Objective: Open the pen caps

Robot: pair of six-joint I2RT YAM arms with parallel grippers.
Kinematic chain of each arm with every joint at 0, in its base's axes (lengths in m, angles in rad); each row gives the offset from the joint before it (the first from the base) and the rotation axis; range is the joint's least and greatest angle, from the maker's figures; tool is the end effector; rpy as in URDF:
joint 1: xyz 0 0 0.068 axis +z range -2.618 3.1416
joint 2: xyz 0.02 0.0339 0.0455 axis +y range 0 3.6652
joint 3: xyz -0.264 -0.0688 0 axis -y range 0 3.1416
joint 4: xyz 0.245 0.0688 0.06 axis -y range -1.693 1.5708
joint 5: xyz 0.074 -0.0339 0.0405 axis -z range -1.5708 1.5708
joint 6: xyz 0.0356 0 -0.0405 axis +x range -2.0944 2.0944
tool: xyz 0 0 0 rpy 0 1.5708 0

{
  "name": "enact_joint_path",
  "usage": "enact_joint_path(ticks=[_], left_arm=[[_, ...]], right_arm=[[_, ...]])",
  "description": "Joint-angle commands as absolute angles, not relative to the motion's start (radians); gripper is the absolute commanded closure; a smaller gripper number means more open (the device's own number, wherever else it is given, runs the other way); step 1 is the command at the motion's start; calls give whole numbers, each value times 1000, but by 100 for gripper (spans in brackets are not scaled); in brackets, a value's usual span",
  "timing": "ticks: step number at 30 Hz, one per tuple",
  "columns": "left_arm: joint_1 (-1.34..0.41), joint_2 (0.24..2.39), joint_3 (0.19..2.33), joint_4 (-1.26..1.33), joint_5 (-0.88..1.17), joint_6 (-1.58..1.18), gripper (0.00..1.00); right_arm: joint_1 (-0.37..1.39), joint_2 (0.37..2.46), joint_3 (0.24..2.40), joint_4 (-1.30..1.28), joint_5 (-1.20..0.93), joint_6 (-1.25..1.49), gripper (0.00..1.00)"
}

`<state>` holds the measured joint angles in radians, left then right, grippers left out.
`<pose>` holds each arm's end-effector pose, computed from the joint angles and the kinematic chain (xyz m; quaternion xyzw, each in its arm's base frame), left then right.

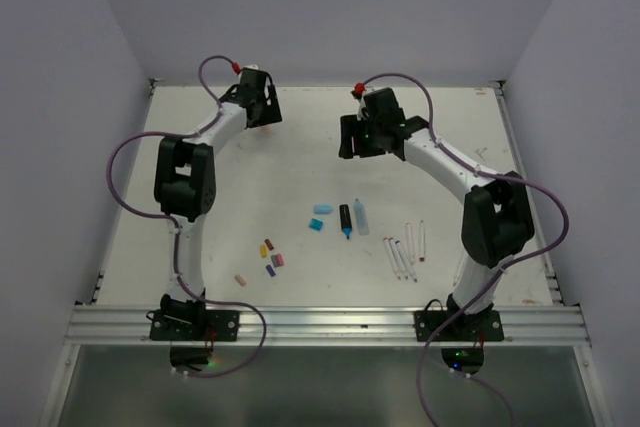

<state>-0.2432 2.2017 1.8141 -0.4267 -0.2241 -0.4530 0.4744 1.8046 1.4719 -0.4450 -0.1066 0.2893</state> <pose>0.4870 -0.1127 0.2106 -0.1378 0.9141 -0.0275 0.3804 0.3632 0.1908 0.2703 -0.1056 0.9152 0.1893 0.3396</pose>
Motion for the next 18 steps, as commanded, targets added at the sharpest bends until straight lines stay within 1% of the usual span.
enact_joint_path(ticks=[1, 12, 15, 18], left_arm=[[-238, 2229, 1864, -361, -204, -472, 16], [-236, 2353, 1945, -350, -206, -497, 19], [-238, 2387, 1980, -371, -210, -494, 27], [-238, 2410, 1997, -400, -238, -494, 31]], right_arm=[[456, 1720, 1439, -448, -71, 265, 38], [407, 1626, 1333, -446, -63, 262, 38], [402, 1606, 1315, -446, -57, 261, 38], [400, 1586, 1299, -448, -48, 261, 38]])
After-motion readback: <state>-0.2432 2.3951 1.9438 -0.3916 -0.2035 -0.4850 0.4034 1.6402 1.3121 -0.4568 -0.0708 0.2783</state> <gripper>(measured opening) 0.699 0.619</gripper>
